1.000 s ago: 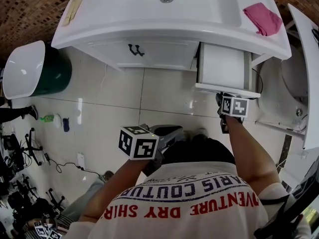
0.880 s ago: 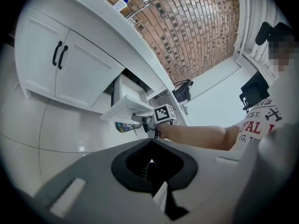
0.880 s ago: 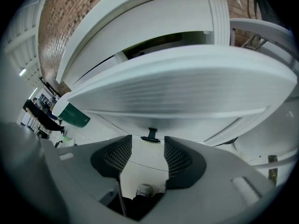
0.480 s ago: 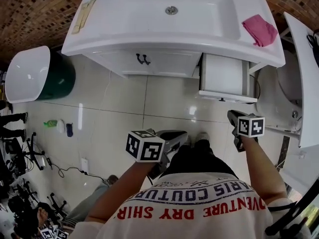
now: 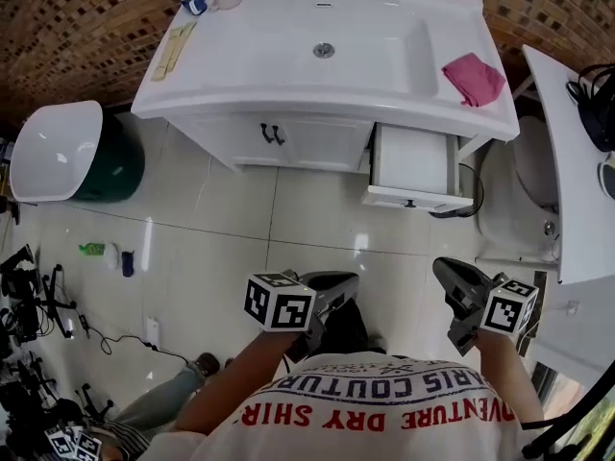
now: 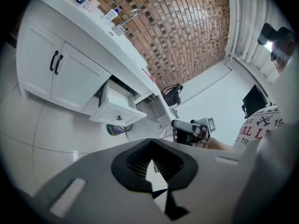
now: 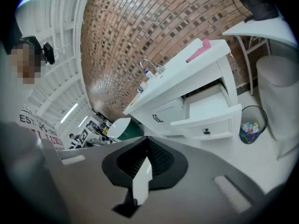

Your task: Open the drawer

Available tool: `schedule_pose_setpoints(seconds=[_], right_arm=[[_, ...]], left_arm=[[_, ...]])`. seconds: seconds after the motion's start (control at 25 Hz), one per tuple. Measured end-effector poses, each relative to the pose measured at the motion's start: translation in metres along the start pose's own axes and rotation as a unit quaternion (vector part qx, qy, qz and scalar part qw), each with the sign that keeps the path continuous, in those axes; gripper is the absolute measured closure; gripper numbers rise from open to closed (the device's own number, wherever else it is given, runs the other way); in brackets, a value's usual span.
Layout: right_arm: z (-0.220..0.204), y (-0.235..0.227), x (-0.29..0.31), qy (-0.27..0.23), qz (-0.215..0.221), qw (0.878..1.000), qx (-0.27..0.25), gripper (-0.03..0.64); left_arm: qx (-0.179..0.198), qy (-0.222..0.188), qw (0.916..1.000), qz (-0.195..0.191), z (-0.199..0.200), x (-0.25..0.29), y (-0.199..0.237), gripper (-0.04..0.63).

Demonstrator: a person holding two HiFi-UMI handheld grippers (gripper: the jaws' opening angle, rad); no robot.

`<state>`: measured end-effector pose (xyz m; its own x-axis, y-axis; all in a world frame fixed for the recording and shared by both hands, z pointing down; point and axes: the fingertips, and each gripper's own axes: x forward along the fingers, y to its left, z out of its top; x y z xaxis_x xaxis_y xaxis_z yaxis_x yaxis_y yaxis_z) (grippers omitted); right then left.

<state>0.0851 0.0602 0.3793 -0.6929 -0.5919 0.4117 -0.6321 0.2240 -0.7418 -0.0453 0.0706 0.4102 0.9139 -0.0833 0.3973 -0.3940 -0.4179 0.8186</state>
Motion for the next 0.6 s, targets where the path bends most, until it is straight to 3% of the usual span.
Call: schedule_pose_setpoints(seconds=[0.2,0.32,0.6], right_arm=[[-0.054,0.029,-0.030,0.018,0.044,0.999,-0.018,0.611],[-0.099,0.042,-0.057,0.035,0.067,0.997,-0.025,0.611],[-0.169,0.091,-0.138,0.071,0.102,0.989,-0.076,0.611]], left_arm=[[-0.002,-0.031,0.9995,0.000,-0.042,0.004,-0.037,0.611],[0.005,-0.027,0.9996,0.001,-0.087,0.011,-0.067,0.611],[0.068,-0.016,0.9975,-0.008,-0.175,0.018,-0.168,0.611]])
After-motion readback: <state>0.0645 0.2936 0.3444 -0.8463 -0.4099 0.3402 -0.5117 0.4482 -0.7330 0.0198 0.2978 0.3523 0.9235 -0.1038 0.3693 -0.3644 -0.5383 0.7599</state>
